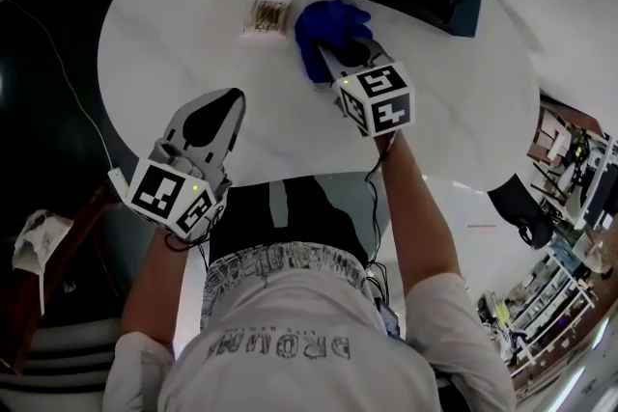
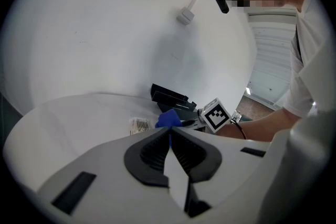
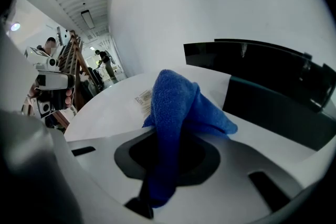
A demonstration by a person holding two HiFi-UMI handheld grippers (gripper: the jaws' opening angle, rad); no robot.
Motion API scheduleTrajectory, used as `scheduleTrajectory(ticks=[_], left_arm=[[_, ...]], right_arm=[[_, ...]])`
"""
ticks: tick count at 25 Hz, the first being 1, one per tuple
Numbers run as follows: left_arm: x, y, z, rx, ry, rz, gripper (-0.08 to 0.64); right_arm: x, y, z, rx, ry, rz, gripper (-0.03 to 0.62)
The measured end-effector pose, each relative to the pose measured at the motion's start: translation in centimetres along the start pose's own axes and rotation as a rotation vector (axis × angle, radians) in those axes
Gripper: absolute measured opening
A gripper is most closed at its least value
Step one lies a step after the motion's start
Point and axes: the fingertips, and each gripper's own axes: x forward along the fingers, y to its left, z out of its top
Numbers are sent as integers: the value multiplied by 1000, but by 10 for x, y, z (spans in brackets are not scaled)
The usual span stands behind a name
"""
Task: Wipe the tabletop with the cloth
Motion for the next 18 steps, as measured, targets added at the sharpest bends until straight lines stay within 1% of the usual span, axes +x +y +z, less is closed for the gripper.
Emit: scheduleTrajectory(ticks=[8,12,18], left_arm=[[16,-21,-3,27,22,-31,28],[26,-37,-6,39,35,-53,28],[44,-65,-7,62,55,-93,28]], right_arm=[[-17,-11,-14,31,-9,-14,71],[-30,-20,-25,28,-6,-38,71],[-59,-45,-47,73,-12,-77,71]])
